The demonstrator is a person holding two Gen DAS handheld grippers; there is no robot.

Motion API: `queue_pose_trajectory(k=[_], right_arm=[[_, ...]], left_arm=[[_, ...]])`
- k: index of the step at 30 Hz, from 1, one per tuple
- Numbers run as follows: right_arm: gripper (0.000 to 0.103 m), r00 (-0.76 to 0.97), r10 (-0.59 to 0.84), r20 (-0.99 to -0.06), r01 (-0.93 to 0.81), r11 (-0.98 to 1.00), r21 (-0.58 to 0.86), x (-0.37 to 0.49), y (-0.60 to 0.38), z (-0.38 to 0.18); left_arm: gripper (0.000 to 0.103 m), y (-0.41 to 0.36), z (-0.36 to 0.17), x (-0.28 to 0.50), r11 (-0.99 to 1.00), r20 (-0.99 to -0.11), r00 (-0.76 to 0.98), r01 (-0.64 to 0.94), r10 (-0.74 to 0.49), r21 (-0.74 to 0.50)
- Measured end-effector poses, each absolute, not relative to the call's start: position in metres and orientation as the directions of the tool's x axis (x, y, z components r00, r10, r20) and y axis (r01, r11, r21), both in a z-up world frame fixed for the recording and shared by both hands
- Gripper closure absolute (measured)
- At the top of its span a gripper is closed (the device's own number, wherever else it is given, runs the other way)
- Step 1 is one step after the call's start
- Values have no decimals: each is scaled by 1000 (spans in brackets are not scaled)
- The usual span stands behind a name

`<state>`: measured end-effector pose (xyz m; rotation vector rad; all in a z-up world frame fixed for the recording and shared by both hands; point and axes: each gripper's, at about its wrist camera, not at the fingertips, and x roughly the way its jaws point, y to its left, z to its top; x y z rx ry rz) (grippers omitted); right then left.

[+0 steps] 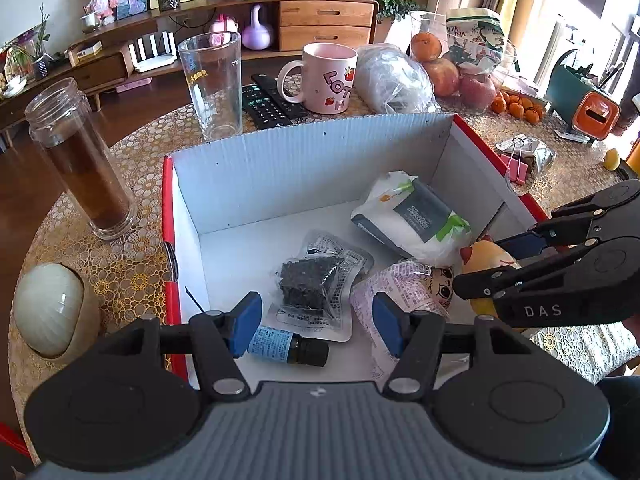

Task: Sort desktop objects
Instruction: 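Open both grippers to drop the bottle and figurine into the box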

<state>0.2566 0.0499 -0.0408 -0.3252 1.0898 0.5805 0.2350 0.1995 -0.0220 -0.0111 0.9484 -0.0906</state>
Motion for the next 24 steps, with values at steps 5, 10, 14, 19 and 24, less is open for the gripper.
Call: queue_pose_trajectory(k=[5,10,14,19,24], right_arm=[[60,335,276,-901,-616,788,12,252,53,-42],[53,320,291,-902,-600,799,45,255,48,-38],[53,301,324,-897,-598,796,87,251,40,-30],[53,304,356,-883,-607,787,109,239,29,-15],[53,316,382,-869,-607,785,124,227,16,0]], left_arm=[[42,200,-28,238,996,-818,568,72,-87,-55],[42,199,-31,237,996,-823,562,73,-88,-56],[42,195,-28,233,996,-823,561,76,-89,-56],[42,187,-18,226,995,-816,572,83,-88,-49],[42,176,-3,216,995,-803,590,94,-86,-37]])
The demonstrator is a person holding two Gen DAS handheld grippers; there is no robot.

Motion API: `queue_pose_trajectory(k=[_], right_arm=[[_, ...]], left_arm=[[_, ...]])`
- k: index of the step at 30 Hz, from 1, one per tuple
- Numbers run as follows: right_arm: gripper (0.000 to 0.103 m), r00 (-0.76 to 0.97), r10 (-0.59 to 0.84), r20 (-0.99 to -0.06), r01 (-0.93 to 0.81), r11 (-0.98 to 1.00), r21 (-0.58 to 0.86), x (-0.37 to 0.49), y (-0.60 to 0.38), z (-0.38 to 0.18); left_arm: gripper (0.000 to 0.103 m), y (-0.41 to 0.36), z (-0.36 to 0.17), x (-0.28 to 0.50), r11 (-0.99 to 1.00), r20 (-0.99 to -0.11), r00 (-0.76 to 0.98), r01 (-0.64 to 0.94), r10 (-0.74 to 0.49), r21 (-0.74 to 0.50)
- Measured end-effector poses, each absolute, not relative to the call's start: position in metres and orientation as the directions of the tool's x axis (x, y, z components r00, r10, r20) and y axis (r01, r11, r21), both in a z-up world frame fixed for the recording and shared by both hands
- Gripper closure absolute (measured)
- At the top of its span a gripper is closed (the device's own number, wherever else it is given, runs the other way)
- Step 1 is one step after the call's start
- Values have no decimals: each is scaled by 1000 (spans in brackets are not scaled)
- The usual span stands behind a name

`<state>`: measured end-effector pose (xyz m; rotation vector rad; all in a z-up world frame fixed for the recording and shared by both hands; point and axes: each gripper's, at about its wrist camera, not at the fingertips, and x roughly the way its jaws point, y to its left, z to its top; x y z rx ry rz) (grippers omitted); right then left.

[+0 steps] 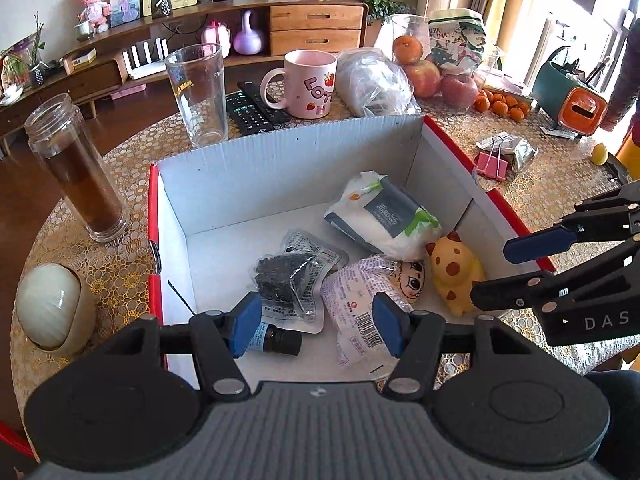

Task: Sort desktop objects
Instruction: 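Open both grippers to drop the bottle and figurine into the box, then withdraw both grippers from the box toward the binder clip and sachet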

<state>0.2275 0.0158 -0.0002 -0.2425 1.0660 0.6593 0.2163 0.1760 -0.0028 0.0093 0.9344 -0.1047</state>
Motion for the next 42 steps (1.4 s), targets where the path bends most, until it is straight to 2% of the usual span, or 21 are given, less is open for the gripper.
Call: queue_pose_trajectory(k=[16,17,18,19,27,33,36,42], right_arm=[[51,355,434,-828,-586,793,164,196,-43,32],[45,359,435,-826,-584,795,165,194,-47,34],[34,368,436,-821,-582,797,163,192,-52,36],[31,381,439,-814,-581,798,159,190,-57,38],[29,402,445,-800,-569,806,162,178,-87,45],[28,421,442,-792,-552,818,162,174,-111,49],[27,432,441,-787,-542,824,164,173,-125,50],[26,446,423,-789,-503,847,171,174,-157,45]], left_arm=[[42,125,34,186,992,-776,625,127,-87,-9],[42,121,35,184,992,-777,624,125,-84,-6],[42,118,36,184,992,-777,624,127,-85,-6],[42,115,37,183,992,-778,623,126,-83,-6],[42,95,39,174,993,-783,616,117,-86,-17],[32,78,43,168,992,-775,624,122,-99,-28],[23,69,44,165,992,-765,638,123,-95,-20],[18,51,42,164,989,-759,642,144,-108,-20]])
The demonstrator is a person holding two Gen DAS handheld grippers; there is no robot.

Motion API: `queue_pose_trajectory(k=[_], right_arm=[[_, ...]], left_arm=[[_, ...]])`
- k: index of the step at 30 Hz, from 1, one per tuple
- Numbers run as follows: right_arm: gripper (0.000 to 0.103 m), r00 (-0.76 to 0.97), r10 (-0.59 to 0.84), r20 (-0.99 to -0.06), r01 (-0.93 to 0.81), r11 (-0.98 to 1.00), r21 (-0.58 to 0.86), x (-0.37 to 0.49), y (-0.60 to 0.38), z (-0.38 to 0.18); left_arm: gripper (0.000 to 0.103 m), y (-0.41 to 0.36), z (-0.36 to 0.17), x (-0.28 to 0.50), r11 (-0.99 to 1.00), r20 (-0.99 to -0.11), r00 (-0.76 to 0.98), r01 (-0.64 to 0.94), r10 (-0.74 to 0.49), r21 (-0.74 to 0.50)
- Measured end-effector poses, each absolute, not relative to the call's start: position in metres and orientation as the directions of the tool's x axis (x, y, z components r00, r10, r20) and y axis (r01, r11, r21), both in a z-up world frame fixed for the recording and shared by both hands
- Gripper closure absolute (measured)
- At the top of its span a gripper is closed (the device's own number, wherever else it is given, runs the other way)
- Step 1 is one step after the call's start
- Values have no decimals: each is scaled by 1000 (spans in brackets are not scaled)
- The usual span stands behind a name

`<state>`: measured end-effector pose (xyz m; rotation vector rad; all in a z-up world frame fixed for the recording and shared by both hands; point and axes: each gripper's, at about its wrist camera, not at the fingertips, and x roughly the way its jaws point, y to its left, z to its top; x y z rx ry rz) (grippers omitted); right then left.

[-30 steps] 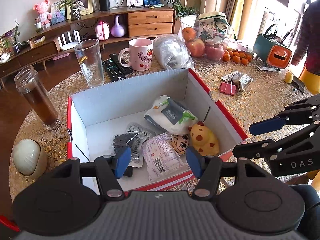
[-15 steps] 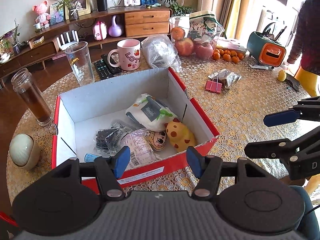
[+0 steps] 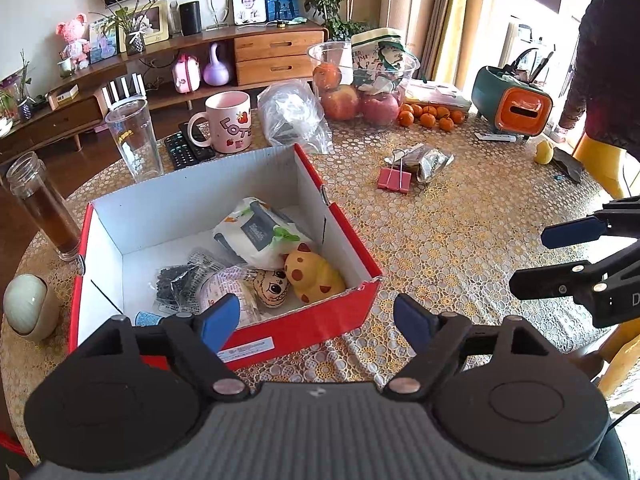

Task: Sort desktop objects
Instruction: 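Withdraw both grippers from the box toward the binder clip and sachet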

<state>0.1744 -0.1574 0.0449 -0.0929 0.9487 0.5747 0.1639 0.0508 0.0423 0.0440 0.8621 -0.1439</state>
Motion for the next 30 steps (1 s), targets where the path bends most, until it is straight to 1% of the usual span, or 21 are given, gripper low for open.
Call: queue_pose_trajectory(k=[4,5,6,8,9,10,14,19,21,23,28,30], right_arm=[[26,449,403,-797,-475,863,169,178,-179,38],[25,450,397,-800,-467,868,168,179,-185,37],[21,453,391,-801,-461,872,165,180,-190,35],[15,463,381,-801,-455,877,154,182,-200,33],[14,466,375,-801,-452,879,149,184,-206,32],[13,470,366,-803,-447,883,141,186,-210,31],[13,493,312,-812,-407,908,102,196,-230,25],[12,497,318,-808,-410,906,104,210,-251,19],[4,500,321,-804,-386,914,125,216,-260,16],[2,510,339,-790,-372,916,153,222,-267,15],[1,552,288,-783,-350,932,97,246,-276,10],[1,534,267,-803,-336,938,88,261,-280,7]], left_arm=[[17,38,38,166,987,-759,641,160,-116,-16],[17,35,37,166,986,-757,642,164,-118,-14],[17,32,37,167,986,-755,644,167,-120,-14],[12,25,35,170,984,-752,646,178,-133,-22],[4,22,35,171,983,-750,647,182,-139,-25],[0,19,34,172,982,-746,650,186,-143,-26],[0,6,30,180,979,-742,652,204,-156,-27],[0,-8,23,191,976,-743,647,215,-172,-39],[0,-14,21,197,973,-749,636,224,-183,-48],[0,-20,19,203,971,-755,628,234,-189,-49],[0,-40,15,220,963,-758,624,267,-192,-24],[0,-48,12,229,961,-758,621,276,-199,-26]])
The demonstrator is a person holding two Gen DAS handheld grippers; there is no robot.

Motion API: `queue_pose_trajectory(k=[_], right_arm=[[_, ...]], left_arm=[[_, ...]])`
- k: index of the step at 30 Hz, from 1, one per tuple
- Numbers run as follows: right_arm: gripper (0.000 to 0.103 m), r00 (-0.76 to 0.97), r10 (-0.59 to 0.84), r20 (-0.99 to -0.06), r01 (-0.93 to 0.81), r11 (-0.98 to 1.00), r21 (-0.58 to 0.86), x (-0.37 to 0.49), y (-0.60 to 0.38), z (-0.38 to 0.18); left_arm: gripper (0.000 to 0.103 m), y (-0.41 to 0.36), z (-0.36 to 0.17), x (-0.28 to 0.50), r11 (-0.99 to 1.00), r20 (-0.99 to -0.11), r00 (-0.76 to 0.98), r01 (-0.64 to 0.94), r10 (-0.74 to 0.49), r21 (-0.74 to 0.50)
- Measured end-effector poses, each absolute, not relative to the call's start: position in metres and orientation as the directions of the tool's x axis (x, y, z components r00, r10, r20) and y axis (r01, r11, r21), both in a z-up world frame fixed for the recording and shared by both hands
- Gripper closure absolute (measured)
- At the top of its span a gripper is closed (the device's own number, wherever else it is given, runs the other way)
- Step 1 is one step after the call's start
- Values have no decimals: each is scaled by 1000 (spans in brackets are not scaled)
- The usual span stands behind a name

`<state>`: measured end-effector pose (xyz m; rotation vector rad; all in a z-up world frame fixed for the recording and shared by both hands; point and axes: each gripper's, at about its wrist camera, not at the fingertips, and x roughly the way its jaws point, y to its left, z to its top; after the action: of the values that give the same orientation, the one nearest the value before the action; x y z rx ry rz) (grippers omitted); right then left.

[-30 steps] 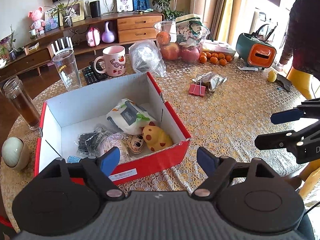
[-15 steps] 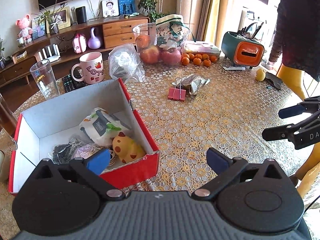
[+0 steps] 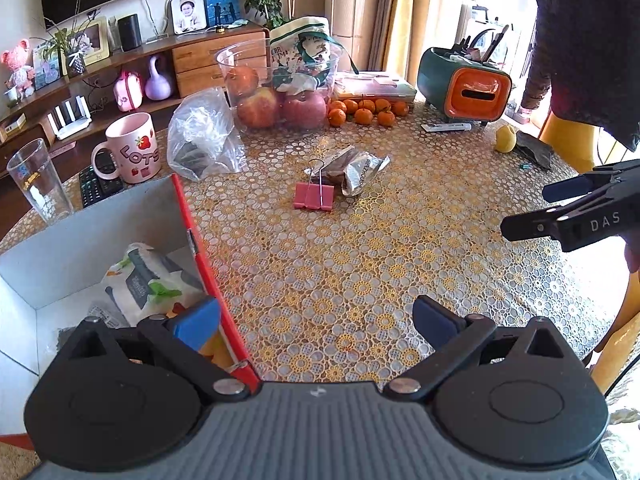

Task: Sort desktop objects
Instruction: 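Withdraw both grippers from the box toward the binder clip and sachet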

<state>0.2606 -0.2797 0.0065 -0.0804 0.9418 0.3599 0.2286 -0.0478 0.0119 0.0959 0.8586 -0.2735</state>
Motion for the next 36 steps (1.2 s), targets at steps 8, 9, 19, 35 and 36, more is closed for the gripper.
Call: queue_pose_trajectory(k=[8,9,19,35,36], right_arm=[[1,503,262,-823,-296,947,121,318,-286,-4],[1,505,262,-823,-291,949,123,326,-285,-4],[2,525,244,-815,-289,952,99,403,-261,-7],[11,441,260,-859,-343,933,107,472,-221,-60],[11,434,267,-860,-348,931,112,475,-219,-63]], left_arm=[[0,-71,-1,276,956,-766,607,290,-210,-32],[0,-73,-2,283,957,-764,612,287,-207,-30],[0,-80,-20,360,965,-786,588,258,-190,-40],[0,-106,-79,436,957,-850,511,289,-128,29],[0,-105,-82,439,958,-853,506,287,-128,26]])
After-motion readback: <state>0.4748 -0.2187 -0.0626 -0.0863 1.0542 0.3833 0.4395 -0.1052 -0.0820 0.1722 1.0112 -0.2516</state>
